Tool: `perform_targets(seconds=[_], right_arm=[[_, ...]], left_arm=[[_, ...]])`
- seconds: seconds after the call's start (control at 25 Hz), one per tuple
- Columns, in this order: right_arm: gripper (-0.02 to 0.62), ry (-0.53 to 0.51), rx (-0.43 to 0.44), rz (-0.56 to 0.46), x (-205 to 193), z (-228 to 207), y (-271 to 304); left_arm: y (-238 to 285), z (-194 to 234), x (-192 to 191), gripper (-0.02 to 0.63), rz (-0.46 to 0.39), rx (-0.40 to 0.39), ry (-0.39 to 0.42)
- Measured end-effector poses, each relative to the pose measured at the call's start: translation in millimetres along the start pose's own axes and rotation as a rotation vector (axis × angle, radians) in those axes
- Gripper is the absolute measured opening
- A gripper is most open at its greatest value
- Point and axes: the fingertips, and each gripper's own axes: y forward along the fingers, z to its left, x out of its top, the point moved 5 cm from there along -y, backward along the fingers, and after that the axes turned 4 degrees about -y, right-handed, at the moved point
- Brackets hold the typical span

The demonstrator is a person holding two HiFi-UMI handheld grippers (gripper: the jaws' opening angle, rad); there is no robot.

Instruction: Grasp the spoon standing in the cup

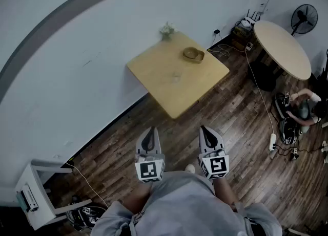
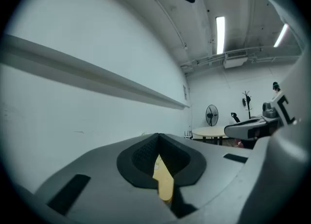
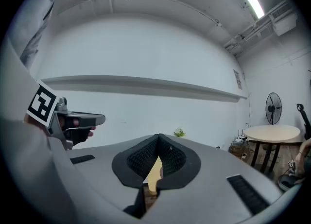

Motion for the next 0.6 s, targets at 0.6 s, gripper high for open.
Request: perform_targets(seconds=[0.6], right_arm=[[-0.002,-0.041,0.06,-0.031,1.3,-34.8,-1.6]], left_arm=[[12.0,-28.4,1.2,0.002,-0.009,0.063,-0.004]])
